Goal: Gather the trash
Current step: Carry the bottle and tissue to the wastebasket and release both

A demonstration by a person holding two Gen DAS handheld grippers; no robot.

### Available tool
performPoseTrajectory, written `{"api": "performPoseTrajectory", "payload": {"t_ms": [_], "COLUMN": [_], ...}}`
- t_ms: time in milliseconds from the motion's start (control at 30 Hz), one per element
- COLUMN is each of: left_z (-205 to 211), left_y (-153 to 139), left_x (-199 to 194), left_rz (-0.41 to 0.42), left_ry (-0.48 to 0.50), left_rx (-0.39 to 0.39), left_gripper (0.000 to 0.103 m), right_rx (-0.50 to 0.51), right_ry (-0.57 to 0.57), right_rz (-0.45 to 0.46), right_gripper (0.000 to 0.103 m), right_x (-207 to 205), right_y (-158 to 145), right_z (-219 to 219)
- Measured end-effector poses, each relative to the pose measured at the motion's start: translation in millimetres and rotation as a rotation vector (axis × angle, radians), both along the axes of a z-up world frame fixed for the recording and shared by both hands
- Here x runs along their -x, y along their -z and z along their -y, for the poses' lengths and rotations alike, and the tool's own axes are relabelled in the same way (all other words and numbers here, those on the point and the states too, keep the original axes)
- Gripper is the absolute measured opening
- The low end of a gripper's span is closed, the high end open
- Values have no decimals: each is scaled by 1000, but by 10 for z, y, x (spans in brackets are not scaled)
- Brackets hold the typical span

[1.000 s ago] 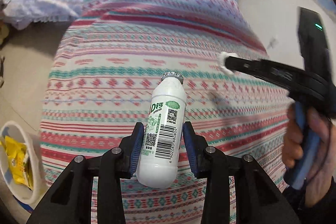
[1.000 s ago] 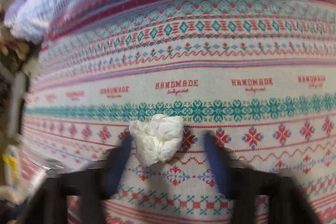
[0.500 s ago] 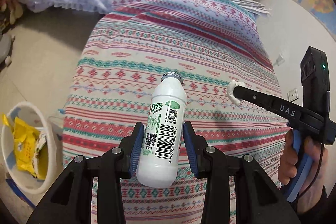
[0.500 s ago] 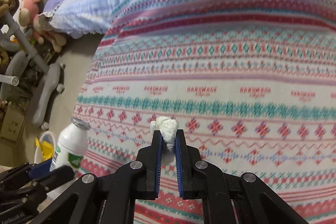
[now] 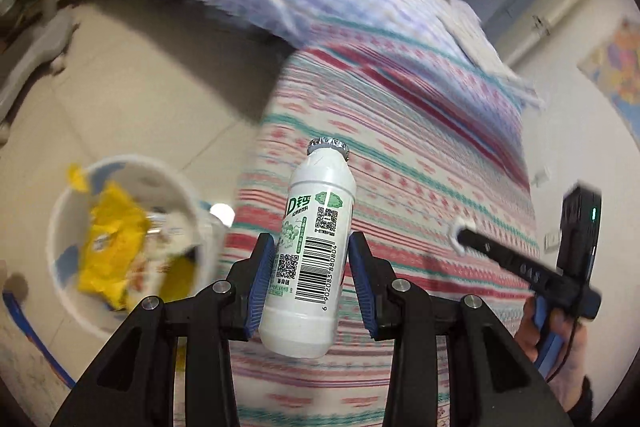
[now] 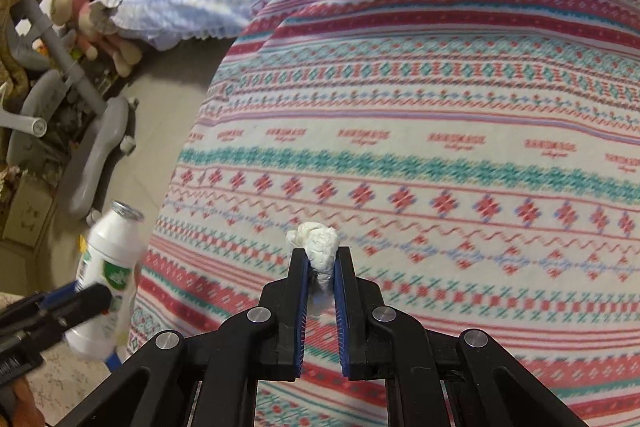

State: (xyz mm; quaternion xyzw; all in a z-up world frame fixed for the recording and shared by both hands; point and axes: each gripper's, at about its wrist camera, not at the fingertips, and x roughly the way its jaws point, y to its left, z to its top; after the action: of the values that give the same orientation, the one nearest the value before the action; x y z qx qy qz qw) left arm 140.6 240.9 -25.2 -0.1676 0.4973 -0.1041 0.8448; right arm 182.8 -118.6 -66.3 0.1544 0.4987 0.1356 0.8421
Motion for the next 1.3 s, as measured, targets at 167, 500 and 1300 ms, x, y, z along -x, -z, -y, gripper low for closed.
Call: {"api": "performPoseTrajectory", "payload": {"t_ms": [167, 500, 1300], "left_z": [-724, -1128, -1363], "left_y": [111, 359, 542], "left_x": [101, 193, 135], "left_rz": [-33, -88, -141], "left_ry": [-147, -196, -245], "left_rx": [36, 12, -65], "left_gripper": [41, 41, 42], "right_rx": [3, -14, -172], "right_ry": [-31, -75, -170], "right_rz": [-10, -37, -63], "right_gripper": [11, 11, 11], "right_x": [53, 113, 253], "right_y": [64, 197, 349], "right_z": [-224, -670, -1746]}}
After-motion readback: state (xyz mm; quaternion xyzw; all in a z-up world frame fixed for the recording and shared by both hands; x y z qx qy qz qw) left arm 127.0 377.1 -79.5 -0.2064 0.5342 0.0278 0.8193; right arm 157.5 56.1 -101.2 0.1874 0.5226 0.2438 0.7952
